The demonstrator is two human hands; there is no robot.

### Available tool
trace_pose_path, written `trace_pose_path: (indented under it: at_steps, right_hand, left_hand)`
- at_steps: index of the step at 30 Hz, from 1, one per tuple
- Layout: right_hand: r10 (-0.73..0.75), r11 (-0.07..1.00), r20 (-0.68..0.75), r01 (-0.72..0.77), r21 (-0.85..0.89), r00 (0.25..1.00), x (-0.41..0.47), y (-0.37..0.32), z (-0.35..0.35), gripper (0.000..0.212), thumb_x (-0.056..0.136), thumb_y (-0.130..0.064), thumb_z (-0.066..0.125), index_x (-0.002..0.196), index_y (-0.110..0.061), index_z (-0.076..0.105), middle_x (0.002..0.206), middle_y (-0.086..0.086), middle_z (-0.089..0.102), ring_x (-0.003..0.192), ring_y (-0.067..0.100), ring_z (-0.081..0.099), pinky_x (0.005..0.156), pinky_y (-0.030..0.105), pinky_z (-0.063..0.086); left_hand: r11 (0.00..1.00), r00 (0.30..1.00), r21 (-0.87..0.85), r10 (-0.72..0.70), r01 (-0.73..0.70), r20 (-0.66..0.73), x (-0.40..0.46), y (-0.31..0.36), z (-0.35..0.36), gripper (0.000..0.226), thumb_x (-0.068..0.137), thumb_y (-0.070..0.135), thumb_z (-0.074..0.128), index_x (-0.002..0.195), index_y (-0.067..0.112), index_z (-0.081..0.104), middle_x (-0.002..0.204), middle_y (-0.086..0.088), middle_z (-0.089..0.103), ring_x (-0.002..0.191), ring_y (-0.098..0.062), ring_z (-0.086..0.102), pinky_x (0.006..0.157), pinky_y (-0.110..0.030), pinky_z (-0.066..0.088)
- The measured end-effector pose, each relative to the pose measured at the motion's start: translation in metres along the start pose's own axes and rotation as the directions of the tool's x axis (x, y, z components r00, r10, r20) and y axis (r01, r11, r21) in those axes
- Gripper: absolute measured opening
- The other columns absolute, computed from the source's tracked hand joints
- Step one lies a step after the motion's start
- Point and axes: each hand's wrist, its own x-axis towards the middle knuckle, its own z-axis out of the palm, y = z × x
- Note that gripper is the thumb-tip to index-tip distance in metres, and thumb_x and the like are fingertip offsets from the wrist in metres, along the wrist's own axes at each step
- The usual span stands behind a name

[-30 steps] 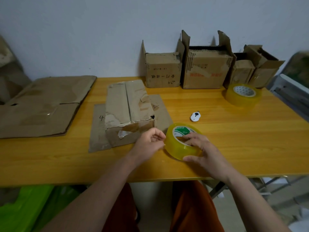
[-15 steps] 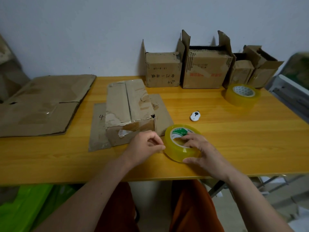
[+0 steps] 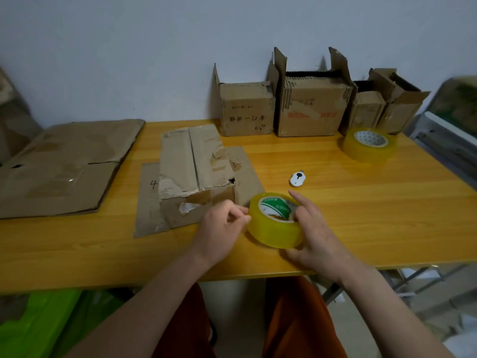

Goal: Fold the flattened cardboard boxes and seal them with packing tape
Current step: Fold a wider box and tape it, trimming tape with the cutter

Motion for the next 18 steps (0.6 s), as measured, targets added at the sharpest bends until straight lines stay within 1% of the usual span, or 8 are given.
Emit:
trace_pose_path:
  at_steps: [3, 6, 9, 10, 11, 13, 15, 18]
  right_hand:
    - [0.158, 0.950, -0.201, -0.093, 0.297, 0.967, 0.002, -0.009, -0.006, 0.067, 0.072, -0.001, 0.075, 0.121, -0.027, 0.037, 0.141, -0.011, 0.036, 0.124, -0.007, 0.037, 0.099, 0.007, 0.031]
    - [0.423, 0.798, -0.397, -0.127, 0.589, 0.815, 0.009, -0.017, 0.000, 0.055, 0.075, 0.008, 0.067, 0.120, -0.017, 0.046, 0.113, -0.012, 0.053, 0.099, -0.008, 0.050, 0.081, 0.004, 0.040]
    - [0.641, 0.476, -0.215, -0.162, 0.864, 0.737, 0.018, -0.022, 0.015, 0.034, 0.079, 0.012, 0.062, 0.107, -0.007, 0.061, 0.092, 0.007, 0.066, 0.087, 0.021, 0.061, 0.063, 0.021, 0.053]
    - [0.636, 0.465, -0.191, -0.174, 0.868, 0.748, 0.019, -0.021, 0.017, 0.028, 0.078, 0.010, 0.063, 0.102, -0.004, 0.064, 0.087, 0.010, 0.067, 0.083, 0.025, 0.063, 0.062, 0.027, 0.054]
    - [0.595, 0.526, -0.213, -0.174, 0.832, 0.775, 0.020, -0.020, 0.016, 0.024, 0.075, 0.005, 0.066, 0.097, -0.004, 0.065, 0.082, 0.007, 0.068, 0.080, 0.024, 0.063, 0.065, 0.031, 0.054]
    - [0.502, 0.635, -0.275, -0.134, 0.761, 0.820, 0.026, -0.023, 0.006, 0.026, 0.065, 0.000, 0.066, 0.089, -0.008, 0.063, 0.072, -0.006, 0.067, 0.071, 0.010, 0.062, 0.064, 0.024, 0.050]
    - [0.415, 0.696, -0.310, -0.078, 0.714, 0.855, 0.033, -0.028, -0.002, 0.031, 0.068, 0.012, 0.069, 0.091, -0.007, 0.062, 0.073, -0.007, 0.065, 0.065, -0.003, 0.058, 0.061, 0.013, 0.046]
    - [0.361, 0.728, -0.300, -0.066, 0.683, 0.883, 0.040, -0.039, -0.004, 0.034, 0.075, 0.018, 0.063, 0.092, -0.011, 0.062, 0.081, -0.001, 0.064, 0.071, -0.001, 0.061, 0.062, 0.013, 0.048]
  left_hand:
    - [0.934, 0.968, -0.254, -0.249, 0.251, 0.039, 0.002, 0.007, -0.010, 0.007, 0.092, 0.013, 0.061, 0.086, 0.010, 0.060, 0.089, -0.001, 0.067, 0.082, -0.011, 0.068, 0.070, -0.021, 0.053]
    - [0.775, 0.930, -0.514, -0.314, 0.369, 0.193, -0.004, 0.018, -0.010, 0.008, 0.094, 0.009, 0.057, 0.089, 0.003, 0.057, 0.086, -0.011, 0.066, 0.076, -0.016, 0.071, 0.077, -0.031, 0.057]
    - [0.724, 0.932, -0.589, -0.310, 0.359, 0.186, -0.005, 0.025, -0.010, 0.008, 0.094, 0.007, 0.056, 0.089, 0.001, 0.057, 0.089, -0.017, 0.067, 0.079, -0.020, 0.070, 0.080, -0.035, 0.058]
    - [0.742, 0.935, -0.571, -0.314, 0.351, 0.167, -0.006, 0.026, -0.013, 0.007, 0.093, 0.006, 0.057, 0.089, 0.001, 0.058, 0.090, -0.018, 0.068, 0.079, -0.021, 0.070, 0.078, -0.034, 0.059]
    - [0.769, 0.935, -0.534, -0.321, 0.351, 0.153, -0.006, 0.025, -0.016, 0.005, 0.092, 0.005, 0.058, 0.089, 0.000, 0.058, 0.090, -0.017, 0.069, 0.079, -0.021, 0.071, 0.075, -0.032, 0.059]
    - [0.808, 0.936, -0.473, -0.321, 0.350, 0.143, -0.011, 0.024, -0.022, 0.003, 0.091, 0.002, 0.059, 0.089, -0.001, 0.059, 0.084, -0.015, 0.070, 0.074, -0.020, 0.071, 0.070, -0.028, 0.059]
    - [0.828, 0.941, -0.448, -0.312, 0.336, 0.129, -0.014, 0.022, -0.029, 0.004, 0.090, 0.002, 0.059, 0.090, -0.002, 0.060, 0.079, -0.013, 0.070, 0.069, -0.018, 0.070, 0.065, -0.025, 0.058]
    - [0.871, 0.949, -0.377, -0.299, 0.315, 0.101, -0.016, 0.019, -0.039, 0.004, 0.091, 0.006, 0.061, 0.089, 0.003, 0.062, 0.078, -0.011, 0.068, 0.066, -0.013, 0.065, 0.064, -0.022, 0.054]
